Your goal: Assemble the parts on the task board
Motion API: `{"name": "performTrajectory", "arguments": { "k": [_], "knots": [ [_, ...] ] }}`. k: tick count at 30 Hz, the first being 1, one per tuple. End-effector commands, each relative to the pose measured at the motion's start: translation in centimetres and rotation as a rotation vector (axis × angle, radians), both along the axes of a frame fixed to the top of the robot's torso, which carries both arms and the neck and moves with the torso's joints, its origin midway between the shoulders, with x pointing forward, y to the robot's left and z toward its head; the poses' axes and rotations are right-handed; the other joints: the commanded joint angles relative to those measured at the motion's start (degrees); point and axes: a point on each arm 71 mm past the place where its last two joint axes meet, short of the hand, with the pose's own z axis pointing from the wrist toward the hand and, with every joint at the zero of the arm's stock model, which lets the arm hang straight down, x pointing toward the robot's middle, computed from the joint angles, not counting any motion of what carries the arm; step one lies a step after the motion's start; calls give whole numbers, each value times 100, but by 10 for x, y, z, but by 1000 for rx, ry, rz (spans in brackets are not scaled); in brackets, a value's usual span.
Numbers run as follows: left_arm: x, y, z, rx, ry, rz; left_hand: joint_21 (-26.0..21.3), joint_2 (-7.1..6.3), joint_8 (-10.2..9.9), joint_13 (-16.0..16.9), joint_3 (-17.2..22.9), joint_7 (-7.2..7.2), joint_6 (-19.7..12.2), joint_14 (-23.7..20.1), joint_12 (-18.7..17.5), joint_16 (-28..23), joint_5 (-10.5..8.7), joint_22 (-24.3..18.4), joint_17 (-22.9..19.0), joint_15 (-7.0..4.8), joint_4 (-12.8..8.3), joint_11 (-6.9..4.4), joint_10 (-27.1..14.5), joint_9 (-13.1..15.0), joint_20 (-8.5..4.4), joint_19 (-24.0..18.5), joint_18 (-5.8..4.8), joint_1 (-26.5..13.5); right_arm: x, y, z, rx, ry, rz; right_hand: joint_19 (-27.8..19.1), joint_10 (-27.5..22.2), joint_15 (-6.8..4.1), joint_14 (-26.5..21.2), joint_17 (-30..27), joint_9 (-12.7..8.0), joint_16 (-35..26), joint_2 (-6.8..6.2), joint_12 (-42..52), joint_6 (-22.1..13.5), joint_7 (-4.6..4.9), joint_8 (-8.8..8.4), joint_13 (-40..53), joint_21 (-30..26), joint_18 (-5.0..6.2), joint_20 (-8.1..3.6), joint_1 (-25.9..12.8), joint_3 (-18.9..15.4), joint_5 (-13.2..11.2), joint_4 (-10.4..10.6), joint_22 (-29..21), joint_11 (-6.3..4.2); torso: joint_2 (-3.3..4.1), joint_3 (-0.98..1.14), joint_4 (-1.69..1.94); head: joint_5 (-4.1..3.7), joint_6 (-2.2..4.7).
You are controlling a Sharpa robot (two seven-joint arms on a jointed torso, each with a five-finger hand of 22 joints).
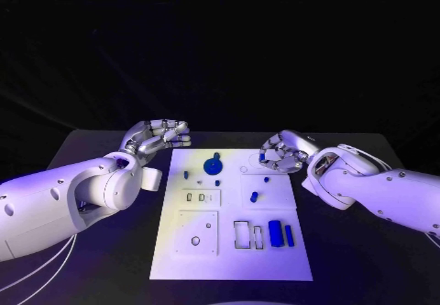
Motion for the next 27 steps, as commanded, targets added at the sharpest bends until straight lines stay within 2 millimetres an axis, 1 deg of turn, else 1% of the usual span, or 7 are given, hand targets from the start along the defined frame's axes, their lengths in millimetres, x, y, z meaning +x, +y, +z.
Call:
{"name": "performTrajectory", "arguments": {
  "k": [1, 4, 8, 11, 15, 23, 27],
  "knots": [
    [1, -3, 1, -10, -5, -18, -28, 15, -35, 8, -29, 3, -30, -34, -21, -39, -25, -7, 10, 8, 2, -1, -34, 9, 45, -1, 103, 55, -7, 19, 2, -43, 10, -39, 599, 33, -50, 607, 1510, 131, 23, 12, 18, 131, -100, 101, 748, 25, -36, -47, -64, -8, -19, 34, 1509, -11, -21, -6, -16, 65, -29],
    [2, -3, 0, -10, -4, -18, -28, 15, -35, 8, -29, 3, -30, -34, -21, -39, -25, -7, 10, 8, 2, -1, -34, 9, 45, -1, 103, 55, -16, 47, 2, -48, 21, 8, 599, 32, -60, 607, 1510, 143, 23, 14, 13, 149, -114, 117, 744, 25, -36, -55, -96, -6, -12, 46, 1509, -23, -38, -12, -22, 145, -63],
    [3, -5, 0, -11, -3, -20, -28, 15, -35, 8, -29, 3, -30, -34, -21, -39, -25, -7, 10, 8, 2, -1, -34, 9, 45, -1, 103, 55, -30, 83, -3, -66, 32, 79, 599, 32, -66, 607, 1510, 150, 23, 20, 10, 157, -121, 124, 742, 25, -36, -61, -116, -3, -1, 57, 1509, -29, -43, -22, -15, 174, -69],
    [3, -6, 0, -12, -2, -22, -28, 15, -35, 8, -29, 3, -30, -34, -21, -39, -25, -7, 10, 8, 2, -1, -34, 9, 45, -1, 103, 55, -38, 102, -9, -80, 41, 114, 599, 34, -69, 607, 1510, 152, 23, 21, 12, 158, -123, 126, 744, 25, -36, -63, -125, -2, 2, 61, 1509, -32, -51, -28, -15, 197, -93],
    [3, -8, 0, -13, -2, -25, -28, 15, -35, 8, -29, 3, -30, -34, -21, -39, -25, -7, 10, 8, 2, -1, -34, 9, 45, -1, 103, 55, -45, 117, -20, -95, 56, 140, 599, 32, -76, 607, 1510, 158, 23, 17, 5, 152, -127, 127, 738, 25, -36, -72, -170, -5, 18, 83, 1509, -38, -53, -35, -12, 232, -112],
    [4, -8, -1, -13, 0, -28, -28, 15, -35, 8, -29, 3, -30, -34, -21, -39, -25, -7, 10, 8, 2, -1, -34, 9, 45, -1, 103, 55, -57, 137, -39, -118, 71, 170, 599, 32, -85, 607, 1510, 168, 23, -13, -1, 139, -131, 126, 736, 25, -36, -84, -248, -12, 87, 112, 1509, -43, -40, -27, -23, 292, -134],
    [4, -9, -1, -13, 1, -29, -32, 21, -36, 9, -39, 2, -26, -33, -19, -45, -27, -11, 20, 7, 5, -6, -32, 17, 45, 0, 104, 57, -60, 145, -46, -127, 64, 182, 599, 32, -87, 607, 1510, 171, 23, -28, -3, 134, -131, 126, 735, 25, -36, -87, -283, -19, 95, 125, 1509, -43, -34, -28, -16, 298, -128]
  ]
}}
